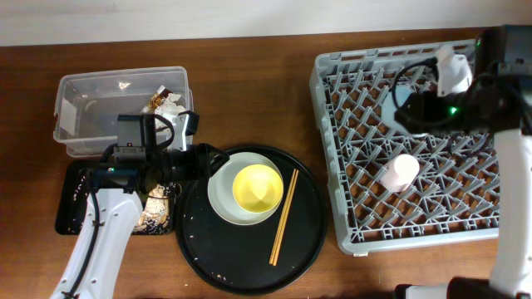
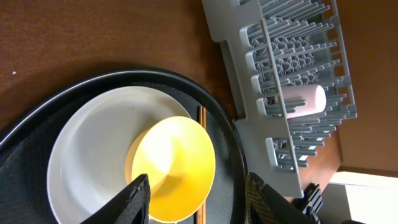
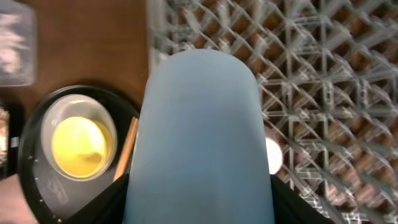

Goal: Sort waste into correct bins and load items into the dishwasher rack
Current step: 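Grasp the blue cup with left gripper, pass to right gripper, place in rack, then grasp the yellow bowl with right gripper and place it in the rack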

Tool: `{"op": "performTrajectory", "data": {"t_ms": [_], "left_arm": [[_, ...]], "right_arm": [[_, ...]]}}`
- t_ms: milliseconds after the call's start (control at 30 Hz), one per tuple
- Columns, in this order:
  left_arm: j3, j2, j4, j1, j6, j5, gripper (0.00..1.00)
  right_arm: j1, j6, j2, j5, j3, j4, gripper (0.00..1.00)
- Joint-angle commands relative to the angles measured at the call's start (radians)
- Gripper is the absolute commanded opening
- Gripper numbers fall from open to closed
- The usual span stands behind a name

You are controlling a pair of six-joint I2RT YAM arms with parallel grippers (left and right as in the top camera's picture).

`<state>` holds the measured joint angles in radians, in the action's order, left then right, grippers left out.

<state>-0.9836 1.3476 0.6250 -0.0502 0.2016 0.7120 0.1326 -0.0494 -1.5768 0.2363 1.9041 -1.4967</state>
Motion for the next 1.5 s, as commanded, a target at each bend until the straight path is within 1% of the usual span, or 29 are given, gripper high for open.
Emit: {"op": "performTrajectory", "data": {"t_ms": [0,67,233,267,333,367,400,433,467,533,633,700,733,767,800,867,900,967,1000,1067,1100,1133,1200,1233,1267,1333,1367,1467], "left_arm": [[-0.001,-0.002,0.001,-0.002,-0.017,-0.006,0.48],[-0.001,-0.002,0.0,-0.002,-0.017,-0.006,0.48],[-0.001,-0.002,0.002,-0.002,-0.017,-0.006,0.48],[-0.001,-0.002,0.002,-0.002,-0.017,-0.006,0.48],[-0.001,-0.002,0.011,-0.002,-0.017,-0.053,0.48],[-0.001,-0.002,0.019,-0.002,-0.017,-0.07,0.48],[-0.001,-0.002,0.024,-0.002,-0.017,-0.093,0.49],[-0.001,-0.002,0.041,-0.002,-0.017,-0.14,0.5],[-0.001,-0.002,0.065,-0.002,-0.017,-0.203,0.54],[-0.001,-0.002,0.118,-0.002,-0.016,-0.306,0.53],[-0.001,-0.002,0.176,-0.001,-0.016,-0.396,0.53],[-0.001,-0.002,0.216,0.0,-0.015,-0.465,0.53],[-0.001,-0.002,0.242,0.008,0.018,-0.513,0.53],[-0.001,-0.002,0.267,0.028,0.049,-0.551,0.53],[-0.001,-0.002,0.297,0.076,0.057,-0.559,0.54],[-0.001,-0.004,0.36,0.229,0.059,-0.551,0.55],[-0.001,-0.006,0.375,0.267,0.059,-0.543,0.56],[-0.001,-0.01,0.398,0.336,0.059,-0.528,0.59],[-0.001,-0.01,0.401,0.346,0.059,-0.524,0.6],[-0.001,-0.01,0.402,0.346,0.058,-0.525,0.6],[-0.001,-0.01,0.402,0.346,0.059,-0.525,0.6],[-0.001,-0.01,0.401,0.346,0.059,-0.525,0.6],[-0.001,-0.01,0.401,0.346,0.059,-0.525,0.6],[-0.001,-0.01,0.401,0.346,0.059,-0.525,0.6],[-0.001,-0.01,0.402,0.346,0.059,-0.525,0.6],[-0.001,-0.01,0.402,0.346,0.059,-0.525,0.6],[-0.001,-0.01,0.402,0.346,0.059,-0.525,0.61],[-0.001,-0.01,0.402,0.346,0.059,-0.525,0.61]], "right_arm": [[0.037,0.05,-0.15,-0.122,0.067,-0.002,0.44],[0.038,0.051,-0.249,-0.17,0.071,0.013,0.44],[0.038,0.051,-0.439,-0.169,0.071,0.039,0.45],[0.038,0.051,-0.462,-0.165,0.071,0.059,0.46],[0.038,0.051,-0.483,-0.158,0.071,0.09,0.54],[0.037,0.051,-0.485,-0.158,0.071,0.096,0.67],[0.037,0.051,-0.485,-0.137,0.071,0.096,0.92],[0.037,0.051,-0.485,-0.1,0.071,0.095,0.98],[0.037,0.051,-0.485,-0.082,0.071,0.092,0.99],[0.037,0.051,-0.482,-0.082,0.071,0.07,0.94],[0.037,0.051,-0.419,-0.04,0.071,0.048,0.92],[0.029,0.027,-0.312,0.029,0.071,0.022,0.91],[0.01,0.023,-0.265,0.046,0.071,0.007,0.91],[-0.017,0.024,-0.233,0.045,0.071,-0.006,0.91],[-0.079,0.021,-0.201,0.045,0.071,-0.021,0.91],[-0.238,0.024,-0.197,0.045,0.061,-0.029,0.89],[-0.296,0.031,-0.197,0.042,0.05,-0.018,0.88],[-0.407,0.074,-0.197,0.041,-0.001,0.039,0.89],[-0.458,0.11,-0.198,0.04,-0.053,0.085,0.89],[-0.531,0.136,-0.199,0.04,-0.189,0.184,0.88],[-0.559,0.159,-0.199,0.04,-0.266,0.25,0.85],[-0.589,0.196,-0.199,0.041,-0.364,0.343,0.76],[-0.653,0.219,-0.199,0.04,-0.518,0.519,0.7],[-0.668,0.234,-0.199,0.038,-0.551,0.561,0.66],[-0.692,0.325,-0.199,-0.021,-0.609,0.627,0.59],[-0.702,0.402,-0.199,-0.039,-0.665,0.698,0.55],[-0.702,0.409,-0.199,-0.038,-0.682,0.726,0.53],[-0.702,0.453,-0.214,-0.038,-0.693,0.737,0.52]]}}
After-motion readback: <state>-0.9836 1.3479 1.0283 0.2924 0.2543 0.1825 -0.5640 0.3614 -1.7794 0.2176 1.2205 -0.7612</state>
